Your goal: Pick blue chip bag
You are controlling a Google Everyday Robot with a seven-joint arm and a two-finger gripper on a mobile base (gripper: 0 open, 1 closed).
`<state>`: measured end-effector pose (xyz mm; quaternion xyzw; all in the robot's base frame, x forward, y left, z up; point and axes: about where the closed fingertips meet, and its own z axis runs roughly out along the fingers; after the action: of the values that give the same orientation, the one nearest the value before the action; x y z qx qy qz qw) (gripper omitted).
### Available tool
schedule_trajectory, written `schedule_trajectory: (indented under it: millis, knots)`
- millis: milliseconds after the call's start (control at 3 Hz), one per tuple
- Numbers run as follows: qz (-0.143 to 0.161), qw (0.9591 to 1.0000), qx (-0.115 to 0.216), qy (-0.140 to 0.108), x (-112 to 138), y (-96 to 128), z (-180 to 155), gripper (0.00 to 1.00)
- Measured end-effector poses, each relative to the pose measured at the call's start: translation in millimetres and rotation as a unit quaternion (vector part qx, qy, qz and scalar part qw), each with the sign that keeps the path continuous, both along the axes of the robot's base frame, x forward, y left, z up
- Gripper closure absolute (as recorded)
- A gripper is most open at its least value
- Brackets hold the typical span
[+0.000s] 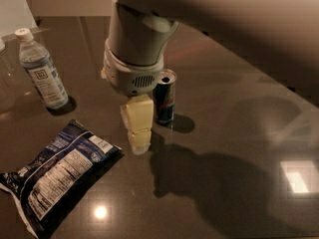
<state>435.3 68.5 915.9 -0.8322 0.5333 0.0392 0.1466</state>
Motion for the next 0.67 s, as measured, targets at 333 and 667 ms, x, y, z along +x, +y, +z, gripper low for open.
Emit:
schedule_trajectory:
  millis: [333, 667]
  knots:
    - [0.038, 0.9991, -0.008, 0.019, -22.5, 27.7, -18.8, 0.0]
    - [0.069, 0.9971, -0.015, 0.027, -39.8, 54.7, -36.3, 0.0]
